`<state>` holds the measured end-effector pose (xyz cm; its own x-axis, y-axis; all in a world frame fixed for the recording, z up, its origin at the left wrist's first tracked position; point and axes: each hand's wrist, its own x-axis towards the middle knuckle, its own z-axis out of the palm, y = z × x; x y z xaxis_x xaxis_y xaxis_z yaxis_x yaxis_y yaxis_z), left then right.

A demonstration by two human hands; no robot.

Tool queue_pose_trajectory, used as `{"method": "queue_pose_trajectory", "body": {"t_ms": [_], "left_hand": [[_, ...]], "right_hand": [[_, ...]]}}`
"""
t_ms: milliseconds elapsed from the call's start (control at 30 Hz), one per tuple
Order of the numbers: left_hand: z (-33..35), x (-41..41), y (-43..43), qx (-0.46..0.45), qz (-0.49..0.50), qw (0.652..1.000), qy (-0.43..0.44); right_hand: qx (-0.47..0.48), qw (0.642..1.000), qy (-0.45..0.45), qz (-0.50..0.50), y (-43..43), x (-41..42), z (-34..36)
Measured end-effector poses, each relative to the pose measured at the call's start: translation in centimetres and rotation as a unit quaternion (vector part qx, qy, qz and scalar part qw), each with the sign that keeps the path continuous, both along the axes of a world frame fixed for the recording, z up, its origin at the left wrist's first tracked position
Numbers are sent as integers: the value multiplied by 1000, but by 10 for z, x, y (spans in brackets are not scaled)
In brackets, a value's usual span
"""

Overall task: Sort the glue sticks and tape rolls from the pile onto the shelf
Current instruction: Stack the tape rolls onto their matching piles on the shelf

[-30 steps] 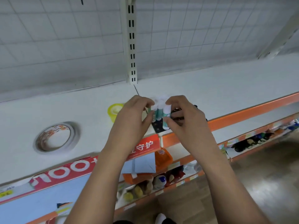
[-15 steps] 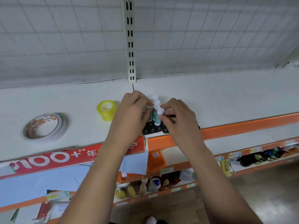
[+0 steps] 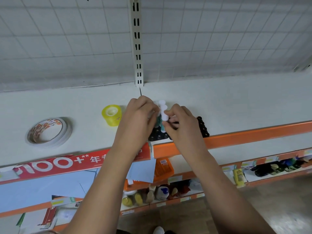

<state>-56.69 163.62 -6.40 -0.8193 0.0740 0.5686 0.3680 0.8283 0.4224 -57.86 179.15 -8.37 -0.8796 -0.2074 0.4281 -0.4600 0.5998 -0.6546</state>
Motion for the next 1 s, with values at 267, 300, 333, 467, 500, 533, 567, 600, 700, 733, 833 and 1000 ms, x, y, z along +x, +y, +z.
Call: {"method": "queue_pose_trajectory", "body": {"t_ms": [267,300,333,467,500,533,567,600,700,733,833,1000], "left_hand": [[11,17,-25,78,19,996,-35],[12,22,-34,69,38,996,-33],[13,27,-45,60,60,996,-31],[15,54,-99,29,160,986,-36],[15,63,-115,19,185,982,-42],[15,72,-132,8,209,977,-48],[15,82,-149,-1,235,971,-55],[15,93,-166,-7,260,964,-62],[15,128,-219,-22,321,944,-78],[16,140,-238,-26,337,938,-83],[17,176,-295,-33,371,923,-96],[21,223,-375,-52,411,903,-112]], "right_hand": [[95,995,28,-18,-8,5,30],[82,996,40,-15,-17,7,36],[65,997,45,-1,-29,8,41],[50,994,21,90,-93,15,48],[50,992,10,114,-111,18,48],[55,989,4,134,-130,22,47],[65,987,4,150,-149,27,46],[76,983,8,165,-169,33,45],[95,973,14,210,-234,52,41],[99,970,11,223,-256,59,40],[107,959,-5,262,-320,81,38],[116,945,-7,305,-418,116,38]]}}
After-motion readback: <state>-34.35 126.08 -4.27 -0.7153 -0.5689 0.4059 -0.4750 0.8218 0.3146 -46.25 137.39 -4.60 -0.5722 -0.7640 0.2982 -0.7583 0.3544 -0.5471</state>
